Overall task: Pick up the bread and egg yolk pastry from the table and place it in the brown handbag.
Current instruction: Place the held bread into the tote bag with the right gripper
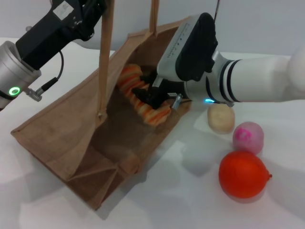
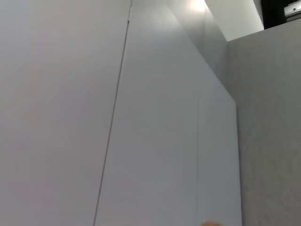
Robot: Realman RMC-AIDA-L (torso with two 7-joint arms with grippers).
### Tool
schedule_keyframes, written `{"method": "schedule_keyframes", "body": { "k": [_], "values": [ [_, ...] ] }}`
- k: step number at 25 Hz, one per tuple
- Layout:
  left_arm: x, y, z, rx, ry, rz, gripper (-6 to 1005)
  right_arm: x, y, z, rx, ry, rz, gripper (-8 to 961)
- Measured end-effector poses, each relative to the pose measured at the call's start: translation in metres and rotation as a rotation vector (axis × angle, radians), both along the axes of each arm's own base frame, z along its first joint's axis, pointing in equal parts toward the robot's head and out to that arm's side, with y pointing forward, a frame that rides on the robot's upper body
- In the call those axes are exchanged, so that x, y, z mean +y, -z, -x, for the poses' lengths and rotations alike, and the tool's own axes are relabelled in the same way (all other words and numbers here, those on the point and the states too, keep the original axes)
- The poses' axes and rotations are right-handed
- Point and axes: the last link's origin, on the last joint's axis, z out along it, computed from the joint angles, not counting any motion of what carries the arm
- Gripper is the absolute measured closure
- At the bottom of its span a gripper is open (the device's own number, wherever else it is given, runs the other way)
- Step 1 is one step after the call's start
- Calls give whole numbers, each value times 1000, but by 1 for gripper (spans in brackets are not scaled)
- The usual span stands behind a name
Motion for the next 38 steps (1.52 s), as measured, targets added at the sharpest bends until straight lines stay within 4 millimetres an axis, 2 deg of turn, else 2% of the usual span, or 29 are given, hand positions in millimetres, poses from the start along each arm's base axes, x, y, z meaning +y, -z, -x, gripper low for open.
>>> {"method": "schedule_keyframes", "body": {
  "k": [6,14,20,25,31,38],
  "values": [
    [1,0,-1,-8,1,-3,888,0,3,1,6,7,-21,642],
    [-1,0,1,-26,-12,-8,888,-15,18,-2,-65,-62,30,593],
    [-2,-1,6,-28,-30,-17,888,-25,21,6,-45,-95,47,557],
    [-5,-5,14,-39,-59,-38,888,-32,18,11,-4,-101,50,308],
    [-8,-8,22,-45,-85,-64,888,-36,15,10,18,-93,47,107],
    [-14,-16,35,-63,-137,-110,887,-34,3,6,44,-66,57,110]
  ]
}}
